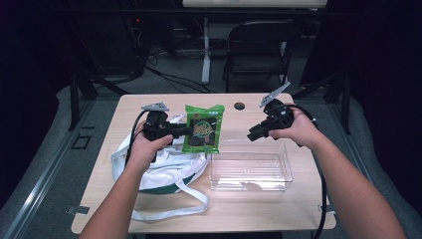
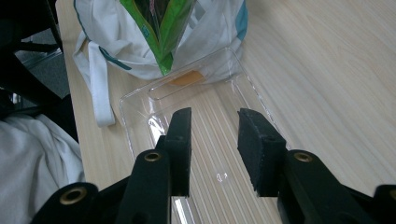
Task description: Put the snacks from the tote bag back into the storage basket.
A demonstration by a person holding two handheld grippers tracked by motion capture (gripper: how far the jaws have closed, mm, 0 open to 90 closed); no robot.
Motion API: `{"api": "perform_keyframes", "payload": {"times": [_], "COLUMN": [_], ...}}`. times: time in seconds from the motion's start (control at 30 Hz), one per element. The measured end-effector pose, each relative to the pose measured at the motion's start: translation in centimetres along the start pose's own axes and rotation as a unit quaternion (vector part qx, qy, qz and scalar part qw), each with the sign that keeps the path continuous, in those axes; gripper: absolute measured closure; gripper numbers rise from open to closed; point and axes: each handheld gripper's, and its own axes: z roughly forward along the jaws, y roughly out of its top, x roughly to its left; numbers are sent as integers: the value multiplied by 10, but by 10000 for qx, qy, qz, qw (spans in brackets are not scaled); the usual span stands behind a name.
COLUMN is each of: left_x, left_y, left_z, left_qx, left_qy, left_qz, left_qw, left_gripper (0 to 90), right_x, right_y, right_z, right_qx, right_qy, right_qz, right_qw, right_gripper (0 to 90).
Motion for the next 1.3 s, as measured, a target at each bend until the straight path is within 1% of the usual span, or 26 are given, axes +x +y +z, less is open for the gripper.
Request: {"api": "perform_keyframes", "payload": {"times": [0.07,0.33,0.5,0.6,0.7,0.73,0.77,0.8,0.9,1.0,1.03,1.2,1.23,1.3], "left_x": [-1,-6,-9,-11,-13,-14,-15,-16,-18,-19,-19,-20,-21,-23], "left_y": [0,3,4,4,5,6,6,7,7,7,7,7,8,8], "left_z": [2,8,13,17,20,20,22,22,25,27,27,29,30,32], "left_qx": [-13,-9,27,18,11,31,11,24,22,54,52,46,80,75], "left_qy": [-22,-81,-101,-152,-199,-196,-210,-210,-247,-259,-266,-300,-312,-327], "left_qz": [5,54,88,107,119,122,154,165,184,215,210,215,249,255], "left_qw": [10000,10000,9999,9998,9997,9997,9997,9996,9995,9994,9994,9993,9992,9991], "left_gripper": [738,738,738,738,738,738,738,738,738,738,738,738,738,738], "right_x": [0,3,4,6,7,7,8,9,10,11,10,10,9,9], "right_y": [1,5,7,8,11,11,13,13,15,17,18,19,21,21], "right_z": [2,4,11,14,17,18,17,19,21,23,22,23,23,24], "right_qx": [18,-86,90,78,28,-33,-6,-80,-137,-177,-138,-219,-245,-272], "right_qy": [-10,38,57,87,114,122,127,123,167,165,160,161,167,154], "right_qz": [-38,35,-29,-57,-41,-22,-36,-2,-22,-25,-41,32,29,108], "right_qw": [10000,10000,9999,9999,9999,9999,9999,9999,9998,9997,9998,9996,9996,9995], "right_gripper": [653,653,653,653,640,635,633,630,623,619,618,609,603,597]}}
